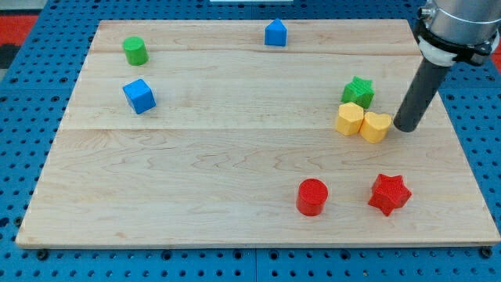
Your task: Move the yellow heart top left to the red circle
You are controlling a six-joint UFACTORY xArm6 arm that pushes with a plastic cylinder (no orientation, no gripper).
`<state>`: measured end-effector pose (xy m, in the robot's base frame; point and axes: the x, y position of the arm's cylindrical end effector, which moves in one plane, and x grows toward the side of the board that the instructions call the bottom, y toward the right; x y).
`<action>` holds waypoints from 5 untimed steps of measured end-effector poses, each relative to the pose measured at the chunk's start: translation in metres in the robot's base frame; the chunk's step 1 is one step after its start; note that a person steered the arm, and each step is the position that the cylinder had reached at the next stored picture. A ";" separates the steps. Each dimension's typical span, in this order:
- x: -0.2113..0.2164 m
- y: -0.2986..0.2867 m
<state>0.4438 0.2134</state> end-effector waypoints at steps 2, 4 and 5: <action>0.000 -0.028; 0.001 -0.030; 0.002 -0.030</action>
<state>0.4463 0.1831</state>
